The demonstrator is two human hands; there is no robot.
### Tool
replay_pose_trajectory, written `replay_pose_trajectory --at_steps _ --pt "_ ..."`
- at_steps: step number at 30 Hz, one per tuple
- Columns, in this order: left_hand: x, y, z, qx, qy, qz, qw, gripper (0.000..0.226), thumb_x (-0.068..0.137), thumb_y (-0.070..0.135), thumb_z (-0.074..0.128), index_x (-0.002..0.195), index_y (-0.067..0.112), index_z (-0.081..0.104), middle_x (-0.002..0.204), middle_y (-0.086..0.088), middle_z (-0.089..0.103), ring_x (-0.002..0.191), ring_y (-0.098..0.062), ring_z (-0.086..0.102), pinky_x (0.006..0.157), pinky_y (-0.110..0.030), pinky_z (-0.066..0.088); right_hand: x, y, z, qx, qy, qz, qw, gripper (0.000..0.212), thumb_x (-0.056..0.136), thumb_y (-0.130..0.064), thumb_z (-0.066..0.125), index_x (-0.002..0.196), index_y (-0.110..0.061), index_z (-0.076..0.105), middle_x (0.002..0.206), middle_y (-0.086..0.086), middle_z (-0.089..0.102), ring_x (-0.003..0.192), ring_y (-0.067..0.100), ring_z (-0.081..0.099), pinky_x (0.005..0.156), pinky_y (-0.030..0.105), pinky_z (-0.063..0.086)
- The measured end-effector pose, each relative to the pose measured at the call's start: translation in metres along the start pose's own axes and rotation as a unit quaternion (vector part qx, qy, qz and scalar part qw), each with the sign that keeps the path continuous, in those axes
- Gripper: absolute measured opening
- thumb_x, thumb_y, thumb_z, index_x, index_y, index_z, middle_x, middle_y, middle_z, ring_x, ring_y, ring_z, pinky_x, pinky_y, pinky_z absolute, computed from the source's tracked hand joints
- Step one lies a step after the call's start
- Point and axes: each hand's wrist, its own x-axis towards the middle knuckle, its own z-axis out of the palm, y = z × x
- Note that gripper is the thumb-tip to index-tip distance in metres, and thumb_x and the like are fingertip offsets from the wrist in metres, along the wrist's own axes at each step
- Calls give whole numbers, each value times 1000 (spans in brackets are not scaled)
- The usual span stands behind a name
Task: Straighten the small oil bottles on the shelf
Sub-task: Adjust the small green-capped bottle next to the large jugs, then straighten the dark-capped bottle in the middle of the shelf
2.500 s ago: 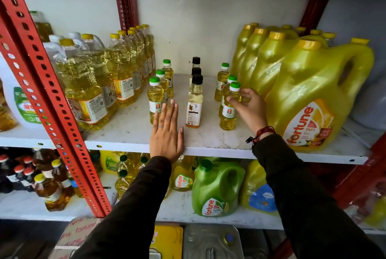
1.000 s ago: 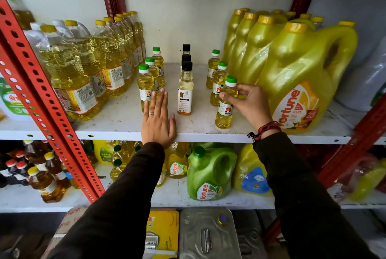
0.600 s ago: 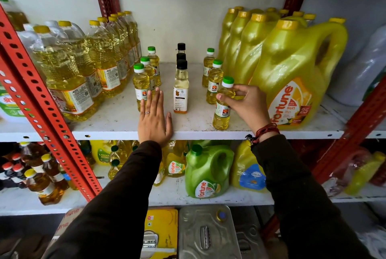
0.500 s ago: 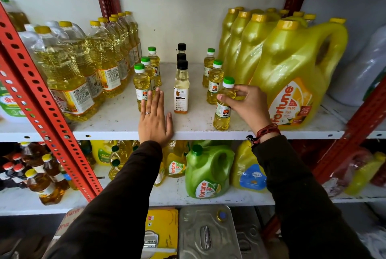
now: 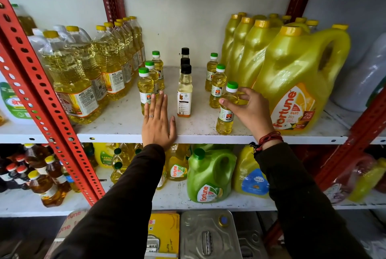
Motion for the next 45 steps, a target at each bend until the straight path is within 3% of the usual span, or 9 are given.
replay_pose_trajectory --at_steps 4,7,10,14,23,32,36,40,45 --pt "-1 -1 1 -2 0 4 1000 73 103 43 26 166 6 17 175 -12 10 162 -26 3 132 -39 -7 0 -9 -4 2 56 -41 998 88 70 -60 79 141 -16 50 141 5 59 131 19 56 106 38 49" --pt "-1 0 1 0 1 2 1000 73 103 42 26 166 6 17 175 -11 9 162 -26 3 132 -40 -5 2 -28 -6 23 97 -113 989 85 74 -62 74 143 -19 49 147 3 55 137 16 50 113 39 44" --pt "-1 0 1 -1 0 1 1000 73 104 42 26 166 6 15 175 -11 8 162 -26 2 132 -39 -7 6 -52 7 45 45 -144 988 77 81 -52 73 145 -19 46 150 2 52 138 13 48 114 30 42" --pt "-1 -1 1 -2 2 2 1000 72 104 40 26 166 6 14 175 -12 7 163 -26 1 131 -39 -8 20 -67 51 37 -59 -108 992 67 91 -36 68 147 -12 41 152 8 47 141 22 46 117 39 40" --pt "0 0 1 -1 17 9 1000 73 103 39 27 166 4 17 175 -13 10 162 -27 3 132 -41 -2 50 -61 118 33 -109 2 993 38 94 -15 63 130 -2 57 135 17 62 127 33 57 103 37 44" --pt "-1 -1 2 -5 12 9 1000 73 102 40 27 166 5 15 175 -13 10 162 -27 3 132 -44 0 55 -50 127 42 -26 9 999 39 74 -31 84 102 -9 66 102 7 72 88 17 64 74 26 46" --pt "-1 -1 2 -3 10 7 1000 73 102 39 28 166 5 16 175 -13 9 162 -27 2 132 -42 -1 54 -51 129 3 -5 3 1000 48 66 -45 86 94 -15 61 96 5 70 86 20 66 70 30 51" --pt "-1 -1 2 -4 11 7 1000 73 103 39 28 166 5 16 175 -12 8 163 -26 0 132 -42 -2 51 -49 127 13 -16 -10 1000 56 69 -45 84 112 -14 66 113 6 69 104 21 64 86 33 53" --pt "-1 -1 2 -1 16 8 1000 72 103 38 29 166 5 18 174 -12 10 163 -26 1 132 -40 -6 45 -47 122 36 -41 -28 998 27 86 -29 72 103 -8 75 104 10 74 99 23 67 77 25 44"
